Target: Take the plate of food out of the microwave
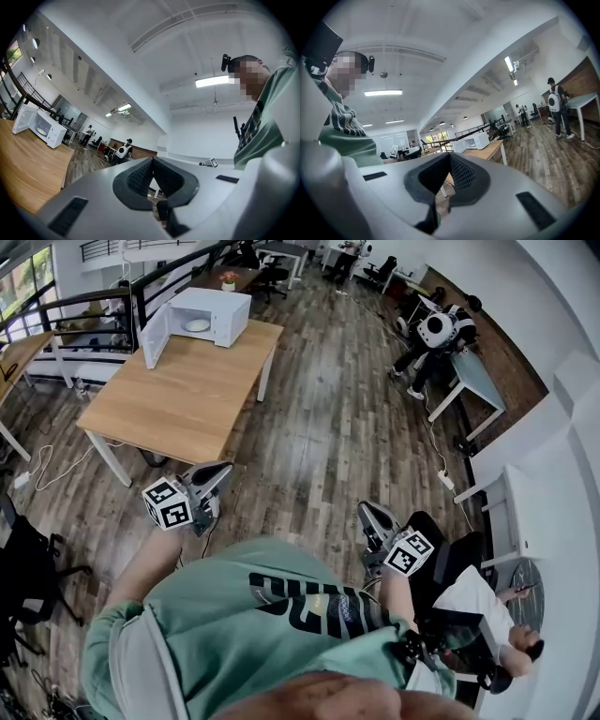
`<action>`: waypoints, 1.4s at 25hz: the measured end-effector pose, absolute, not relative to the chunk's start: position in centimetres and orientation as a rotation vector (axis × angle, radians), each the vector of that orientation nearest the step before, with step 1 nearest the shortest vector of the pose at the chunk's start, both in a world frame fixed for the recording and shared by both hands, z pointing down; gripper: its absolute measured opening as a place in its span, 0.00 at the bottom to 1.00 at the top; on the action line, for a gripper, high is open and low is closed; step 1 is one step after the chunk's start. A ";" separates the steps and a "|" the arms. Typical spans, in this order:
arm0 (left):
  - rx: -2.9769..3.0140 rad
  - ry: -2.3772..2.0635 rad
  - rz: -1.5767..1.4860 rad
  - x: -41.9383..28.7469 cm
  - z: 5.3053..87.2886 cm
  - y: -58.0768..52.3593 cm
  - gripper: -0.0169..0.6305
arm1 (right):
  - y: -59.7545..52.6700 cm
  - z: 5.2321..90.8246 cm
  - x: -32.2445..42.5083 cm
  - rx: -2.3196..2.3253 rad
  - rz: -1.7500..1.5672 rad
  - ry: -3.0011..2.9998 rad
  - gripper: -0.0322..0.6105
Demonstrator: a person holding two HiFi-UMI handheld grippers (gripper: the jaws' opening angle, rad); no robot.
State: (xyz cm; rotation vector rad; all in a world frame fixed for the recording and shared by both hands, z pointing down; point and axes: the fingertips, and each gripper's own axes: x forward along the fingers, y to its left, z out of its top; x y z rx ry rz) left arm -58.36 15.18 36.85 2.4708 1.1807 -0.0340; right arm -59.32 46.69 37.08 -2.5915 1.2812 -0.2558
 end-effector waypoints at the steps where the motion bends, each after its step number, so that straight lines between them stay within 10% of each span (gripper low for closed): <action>1: 2.472 1.186 -0.041 -58.2 36.7 16.0 0.03 | 47.5 37.1 -59.5 -2.592 -0.254 1.282 0.06; 19: 2.554 1.327 0.040 -51.8 35.7 26.4 0.03 | 56.6 40.2 -59.6 -2.582 -0.250 1.108 0.06; 35: 2.476 1.352 0.050 -33.2 38.0 14.5 0.03 | 42.8 37.9 -41.9 -2.647 -0.286 1.140 0.06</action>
